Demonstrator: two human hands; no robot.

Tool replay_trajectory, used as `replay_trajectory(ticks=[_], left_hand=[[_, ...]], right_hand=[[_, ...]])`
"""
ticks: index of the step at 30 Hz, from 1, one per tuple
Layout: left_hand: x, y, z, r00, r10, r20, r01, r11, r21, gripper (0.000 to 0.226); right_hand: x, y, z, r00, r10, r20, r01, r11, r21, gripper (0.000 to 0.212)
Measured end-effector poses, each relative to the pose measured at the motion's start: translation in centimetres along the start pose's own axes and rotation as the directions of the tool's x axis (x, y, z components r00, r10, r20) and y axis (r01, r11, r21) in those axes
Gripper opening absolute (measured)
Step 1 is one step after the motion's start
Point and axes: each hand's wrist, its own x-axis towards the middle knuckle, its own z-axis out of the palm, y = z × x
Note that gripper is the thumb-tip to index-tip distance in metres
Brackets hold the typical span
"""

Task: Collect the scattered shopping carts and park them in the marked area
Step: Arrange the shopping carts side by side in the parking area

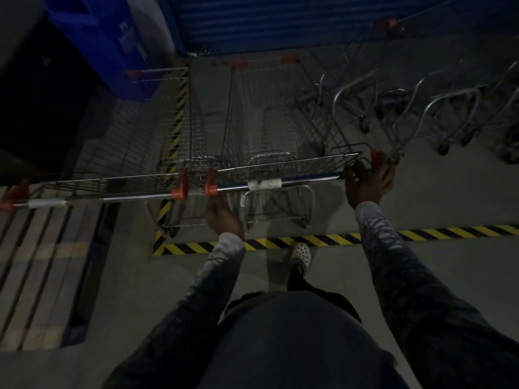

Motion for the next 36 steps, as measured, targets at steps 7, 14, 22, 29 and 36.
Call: replay_trajectory(ticks=[7,14,22,29,36], left_hand=[[2.4,4.0,2.7,0.621,0.525,0.582,-0.783,0.457,0.423,0.017],[4.1,0.4,2.4,0.597,0.335,0.729,-0.802,0.246,0.544,0.052],[4.5,0.0,1.8,0.6,0.23,0.766,-0.799,0.211,0.563,0.059],[4.2,0.2,1.8,0.591,0.232,0.773,-0.806,0.196,0.558,0.058],[4.6,-0.2,2.4,0.614,0.304,0.728,-0.783,0.349,0.515,0.042]], right_hand=[[0.1,0.2,-0.1,1.0,-0.015,-0.002,0.015,1.0,-0.005,0.037],[0.1,0.8,0.1,0.996,-0.078,-0.049,0.078,0.997,0.0,0.029],[0.1,0.4,-0.5,0.999,-0.052,-0.011,0.052,0.999,0.008,0.036],[0.5,-0.1,-2.1,0.975,0.027,0.222,-0.024,1.0,-0.017,0.041],[1.8,-0.9,-3.7,0.963,0.059,0.264,0.002,0.974,-0.226,0.039]])
